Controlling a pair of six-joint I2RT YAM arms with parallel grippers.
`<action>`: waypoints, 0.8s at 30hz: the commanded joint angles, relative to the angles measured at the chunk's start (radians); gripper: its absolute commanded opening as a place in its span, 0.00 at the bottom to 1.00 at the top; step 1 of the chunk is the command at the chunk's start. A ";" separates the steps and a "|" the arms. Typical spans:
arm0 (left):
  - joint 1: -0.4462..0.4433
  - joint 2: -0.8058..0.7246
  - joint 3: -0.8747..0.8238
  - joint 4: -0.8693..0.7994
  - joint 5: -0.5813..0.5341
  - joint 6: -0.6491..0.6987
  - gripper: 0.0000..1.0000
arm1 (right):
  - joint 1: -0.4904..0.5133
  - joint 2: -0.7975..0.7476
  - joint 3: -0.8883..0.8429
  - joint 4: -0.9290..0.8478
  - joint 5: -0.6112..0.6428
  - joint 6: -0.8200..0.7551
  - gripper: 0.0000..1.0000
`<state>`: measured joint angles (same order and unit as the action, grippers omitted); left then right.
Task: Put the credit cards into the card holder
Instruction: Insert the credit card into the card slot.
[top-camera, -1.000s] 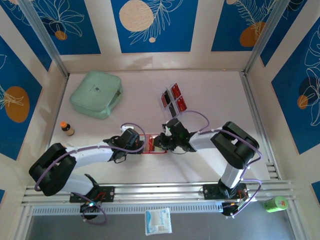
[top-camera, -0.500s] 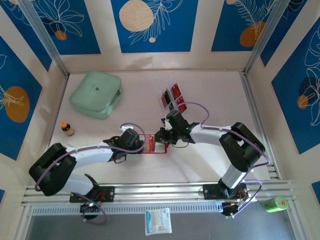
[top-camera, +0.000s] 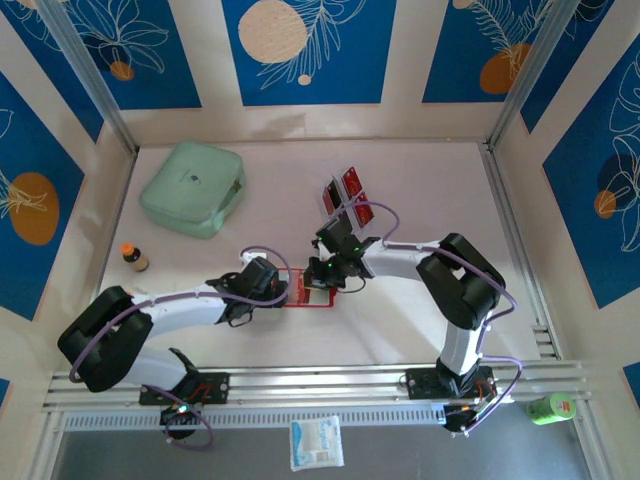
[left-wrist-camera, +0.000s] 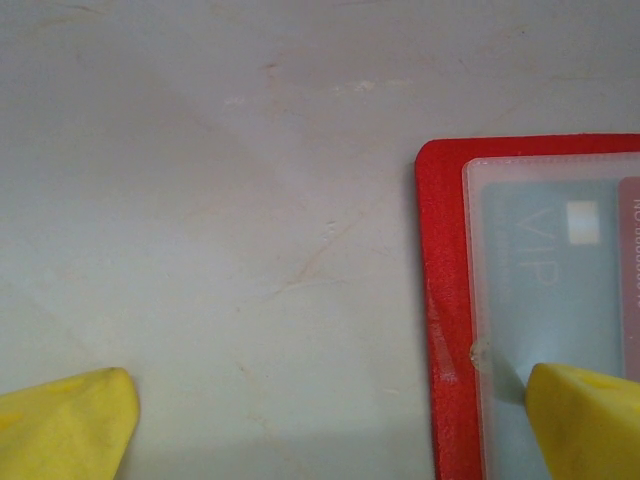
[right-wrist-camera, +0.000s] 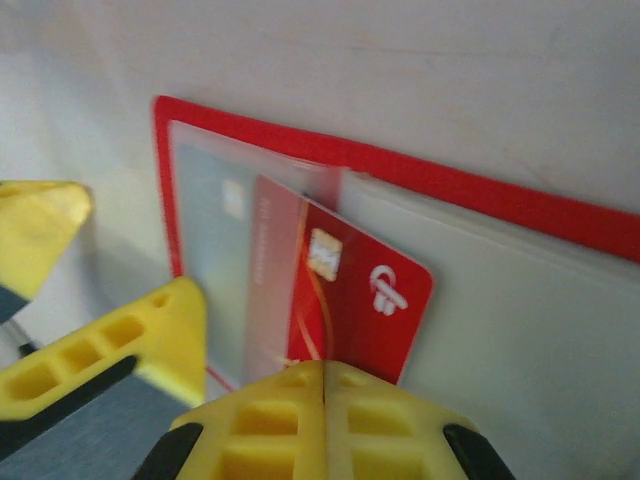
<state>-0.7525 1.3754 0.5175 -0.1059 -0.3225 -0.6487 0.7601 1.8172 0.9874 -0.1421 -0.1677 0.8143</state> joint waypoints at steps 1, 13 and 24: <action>0.009 0.013 -0.030 -0.011 0.026 -0.016 1.00 | 0.021 0.037 0.049 -0.066 0.014 -0.019 0.00; 0.008 0.005 -0.032 -0.011 0.023 -0.018 1.00 | 0.044 0.060 0.105 -0.065 -0.002 -0.004 0.00; 0.008 -0.063 0.001 -0.057 0.012 -0.016 1.00 | 0.008 -0.043 0.073 -0.108 0.029 -0.023 0.00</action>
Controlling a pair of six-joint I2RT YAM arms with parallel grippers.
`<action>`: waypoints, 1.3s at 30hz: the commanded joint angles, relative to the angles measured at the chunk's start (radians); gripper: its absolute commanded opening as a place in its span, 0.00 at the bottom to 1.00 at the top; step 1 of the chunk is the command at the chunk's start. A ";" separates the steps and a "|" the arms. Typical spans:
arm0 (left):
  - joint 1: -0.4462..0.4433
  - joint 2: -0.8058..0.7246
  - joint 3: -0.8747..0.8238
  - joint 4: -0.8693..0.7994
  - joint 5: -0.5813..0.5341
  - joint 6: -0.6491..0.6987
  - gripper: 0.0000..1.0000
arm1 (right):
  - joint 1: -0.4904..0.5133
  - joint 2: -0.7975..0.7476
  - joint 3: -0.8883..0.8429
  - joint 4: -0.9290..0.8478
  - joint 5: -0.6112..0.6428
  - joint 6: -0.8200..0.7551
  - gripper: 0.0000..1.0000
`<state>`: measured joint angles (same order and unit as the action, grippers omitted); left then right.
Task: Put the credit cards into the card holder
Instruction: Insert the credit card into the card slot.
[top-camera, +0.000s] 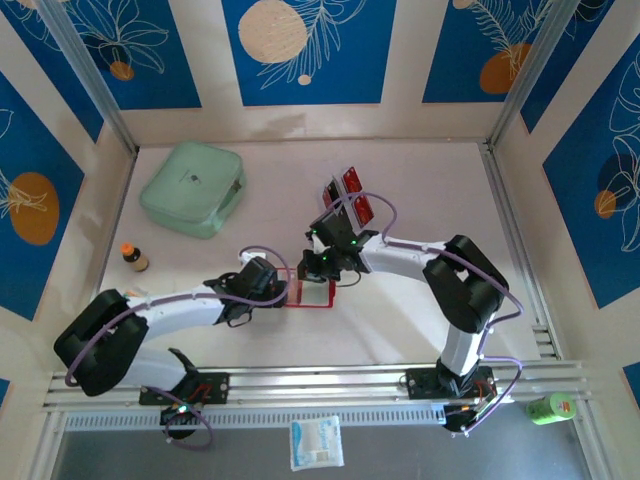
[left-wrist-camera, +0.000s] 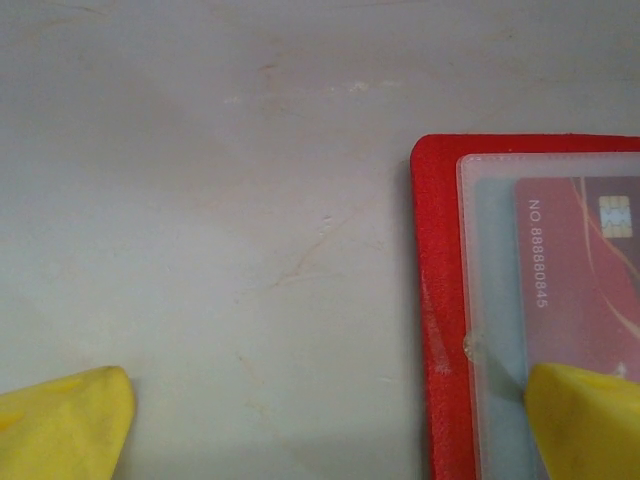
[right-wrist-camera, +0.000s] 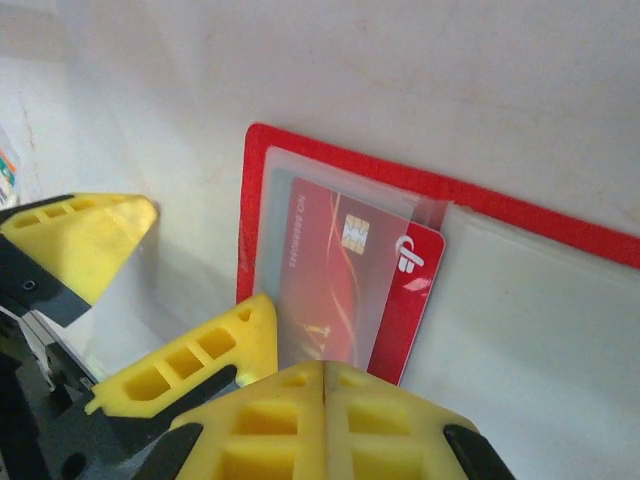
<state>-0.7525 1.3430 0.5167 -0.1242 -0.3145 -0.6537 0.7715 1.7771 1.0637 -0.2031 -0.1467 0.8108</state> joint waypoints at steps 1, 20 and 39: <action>0.009 -0.034 0.002 -0.042 0.001 -0.012 1.00 | -0.003 0.000 -0.003 -0.047 0.008 -0.021 0.00; 0.010 -0.074 -0.052 -0.069 -0.041 -0.047 1.00 | 0.020 0.070 0.025 -0.055 -0.007 -0.027 0.00; 0.010 -0.085 -0.091 -0.044 -0.031 -0.066 1.00 | 0.054 0.157 0.102 -0.128 0.000 -0.044 0.00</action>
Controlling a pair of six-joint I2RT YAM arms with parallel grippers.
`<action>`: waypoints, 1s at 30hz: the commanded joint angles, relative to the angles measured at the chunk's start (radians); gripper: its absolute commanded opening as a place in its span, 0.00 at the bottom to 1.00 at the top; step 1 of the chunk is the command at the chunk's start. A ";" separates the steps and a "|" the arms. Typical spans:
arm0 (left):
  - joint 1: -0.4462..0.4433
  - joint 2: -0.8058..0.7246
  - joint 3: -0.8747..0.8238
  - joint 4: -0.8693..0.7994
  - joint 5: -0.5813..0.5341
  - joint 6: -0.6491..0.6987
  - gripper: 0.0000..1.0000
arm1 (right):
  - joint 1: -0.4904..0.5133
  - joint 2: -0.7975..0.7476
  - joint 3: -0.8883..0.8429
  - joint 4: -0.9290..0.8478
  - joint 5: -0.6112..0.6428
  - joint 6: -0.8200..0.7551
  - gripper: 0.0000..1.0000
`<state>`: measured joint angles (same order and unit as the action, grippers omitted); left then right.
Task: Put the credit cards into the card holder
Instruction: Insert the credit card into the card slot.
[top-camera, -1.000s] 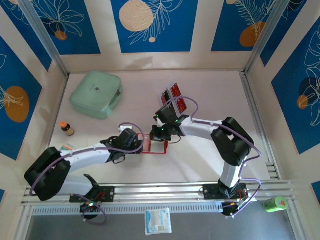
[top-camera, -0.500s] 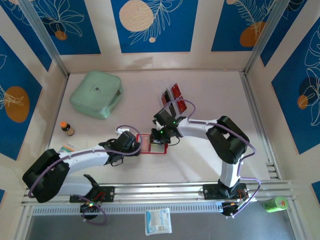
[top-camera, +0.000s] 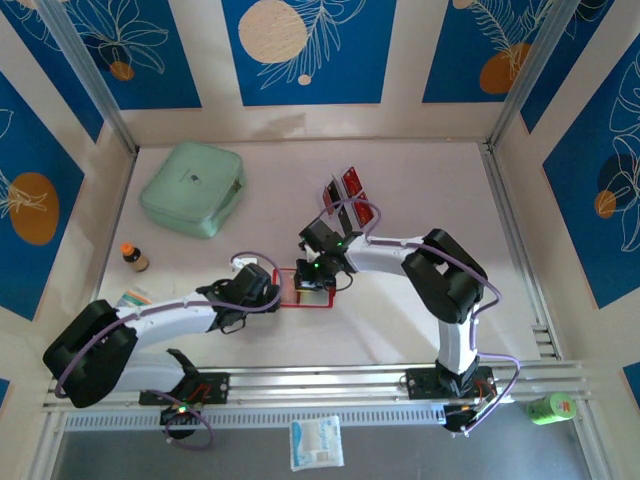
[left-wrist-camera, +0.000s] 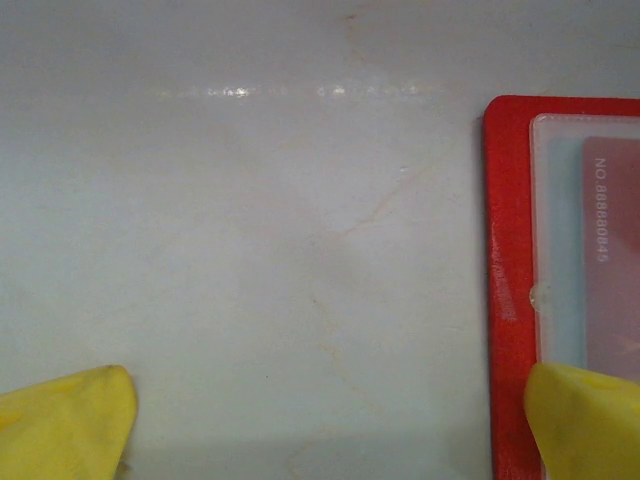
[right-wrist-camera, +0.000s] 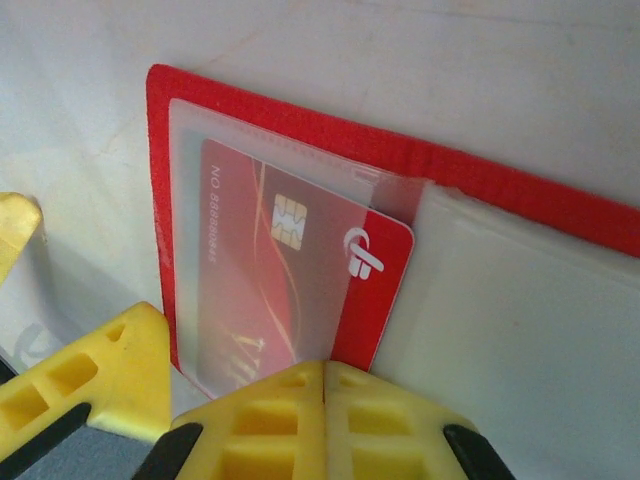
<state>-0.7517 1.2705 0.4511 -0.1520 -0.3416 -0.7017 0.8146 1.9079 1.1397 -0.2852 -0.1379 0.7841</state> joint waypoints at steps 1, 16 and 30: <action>0.010 -0.015 -0.026 -0.015 -0.005 -0.018 1.00 | 0.012 0.031 0.030 -0.048 -0.010 -0.018 0.00; 0.009 -0.024 -0.032 -0.017 -0.005 -0.018 1.00 | -0.009 -0.059 0.023 -0.058 0.013 -0.014 0.00; 0.009 -0.007 -0.032 -0.010 -0.005 -0.016 1.00 | -0.016 -0.024 0.011 -0.071 0.034 -0.028 0.00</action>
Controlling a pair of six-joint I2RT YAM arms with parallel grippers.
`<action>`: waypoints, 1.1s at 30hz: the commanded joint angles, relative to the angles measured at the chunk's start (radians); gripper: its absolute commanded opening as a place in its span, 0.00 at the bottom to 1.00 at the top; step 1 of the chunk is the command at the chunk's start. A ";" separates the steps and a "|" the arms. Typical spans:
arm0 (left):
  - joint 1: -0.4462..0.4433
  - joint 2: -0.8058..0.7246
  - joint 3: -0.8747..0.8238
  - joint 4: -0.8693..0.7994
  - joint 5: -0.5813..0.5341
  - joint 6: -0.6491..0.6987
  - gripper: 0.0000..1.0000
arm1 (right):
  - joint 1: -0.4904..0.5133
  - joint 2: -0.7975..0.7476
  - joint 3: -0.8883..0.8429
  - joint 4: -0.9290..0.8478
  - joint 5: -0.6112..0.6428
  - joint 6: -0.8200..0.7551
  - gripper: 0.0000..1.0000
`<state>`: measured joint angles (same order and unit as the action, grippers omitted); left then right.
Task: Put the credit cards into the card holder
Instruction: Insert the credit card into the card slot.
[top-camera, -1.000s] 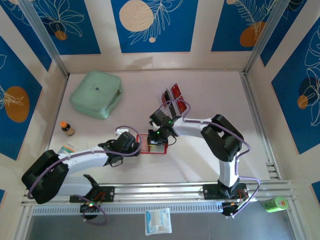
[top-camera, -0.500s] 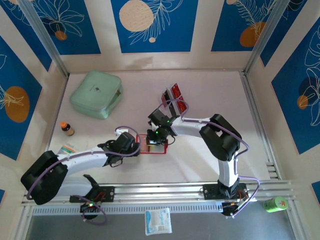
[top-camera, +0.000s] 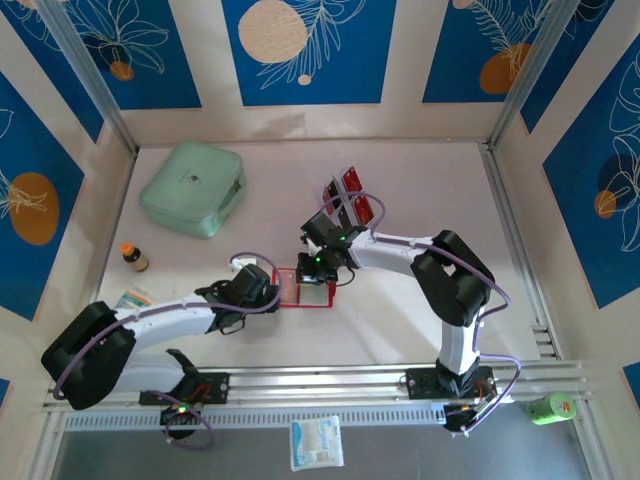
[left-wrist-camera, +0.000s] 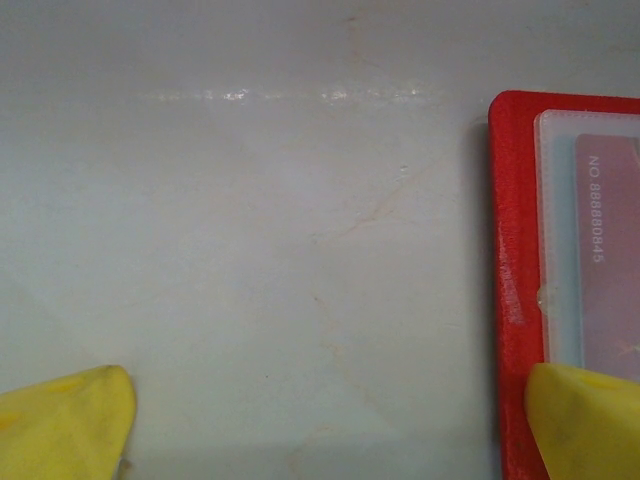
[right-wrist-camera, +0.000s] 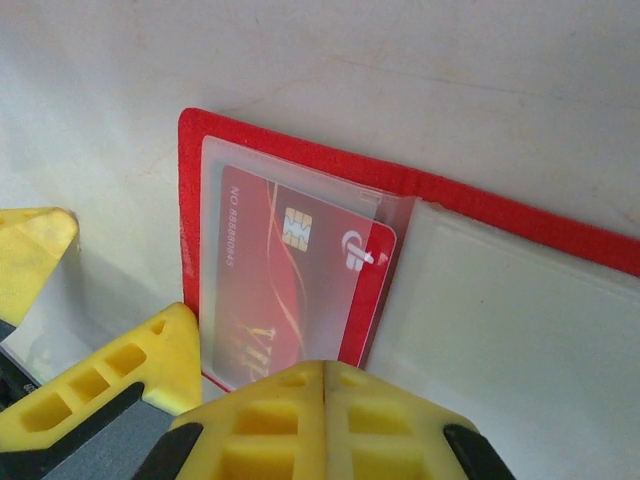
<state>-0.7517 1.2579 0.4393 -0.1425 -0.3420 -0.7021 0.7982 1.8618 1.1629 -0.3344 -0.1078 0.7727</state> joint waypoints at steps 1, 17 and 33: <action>0.009 0.005 -0.019 -0.019 -0.004 -0.016 1.00 | 0.001 0.028 -0.011 -0.021 0.003 -0.018 0.00; 0.009 -0.010 -0.021 -0.022 -0.001 -0.019 1.00 | 0.029 0.118 0.067 -0.070 -0.008 -0.049 0.00; 0.012 -0.136 0.066 -0.128 -0.035 -0.014 1.00 | 0.029 0.083 0.072 -0.078 -0.007 -0.035 0.00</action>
<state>-0.7506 1.1385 0.4706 -0.2295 -0.3527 -0.7094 0.8188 1.9545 1.2232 -0.3683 -0.1108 0.7433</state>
